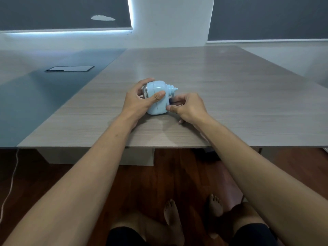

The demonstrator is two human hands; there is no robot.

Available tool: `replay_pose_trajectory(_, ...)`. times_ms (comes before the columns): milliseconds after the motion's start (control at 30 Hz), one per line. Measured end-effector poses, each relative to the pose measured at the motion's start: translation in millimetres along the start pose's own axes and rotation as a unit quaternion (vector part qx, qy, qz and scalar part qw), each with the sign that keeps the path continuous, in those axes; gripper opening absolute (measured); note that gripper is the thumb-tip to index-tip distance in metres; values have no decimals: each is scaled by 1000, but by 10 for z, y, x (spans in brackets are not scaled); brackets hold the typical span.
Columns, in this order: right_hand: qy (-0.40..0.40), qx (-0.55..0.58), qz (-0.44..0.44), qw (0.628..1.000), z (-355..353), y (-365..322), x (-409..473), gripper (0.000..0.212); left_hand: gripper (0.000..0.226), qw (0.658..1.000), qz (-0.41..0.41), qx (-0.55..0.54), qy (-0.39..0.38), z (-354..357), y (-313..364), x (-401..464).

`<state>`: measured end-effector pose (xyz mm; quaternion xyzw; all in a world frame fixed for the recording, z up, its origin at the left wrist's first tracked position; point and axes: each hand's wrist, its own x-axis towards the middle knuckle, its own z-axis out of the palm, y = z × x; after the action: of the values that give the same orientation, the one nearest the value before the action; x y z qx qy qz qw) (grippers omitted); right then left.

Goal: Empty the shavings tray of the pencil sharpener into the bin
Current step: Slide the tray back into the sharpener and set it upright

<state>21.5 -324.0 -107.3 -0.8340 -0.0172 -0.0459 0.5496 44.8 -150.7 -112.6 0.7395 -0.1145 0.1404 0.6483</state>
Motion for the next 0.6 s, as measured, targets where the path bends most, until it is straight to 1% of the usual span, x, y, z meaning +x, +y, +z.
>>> replay_pose_trajectory(133,-24,17,5,1000,-8,49,23,34,56,1000,1,14,-3,1,5,18)
replay_pose_trajectory(267,-40,6,6,999,-43,27,10,39,63,999,4,27,24,9,-13,11)
replay_pose_trajectory(367,-47,-7,2,999,-65,34,14,41,70,997,-2,66,50,52,-3,-9)
replay_pose_trajectory(467,-45,-17,5,999,-45,32,15,36,70,991,-7,114,71,62,40,-20)
replay_pose_trajectory(533,-36,-26,5,999,-36,31,3,29,69,987,-9,141,73,35,82,-52)
replay_pose_trajectory(600,-23,-32,2,999,-37,33,-5,28,69,984,-17,165,72,-7,129,-102)
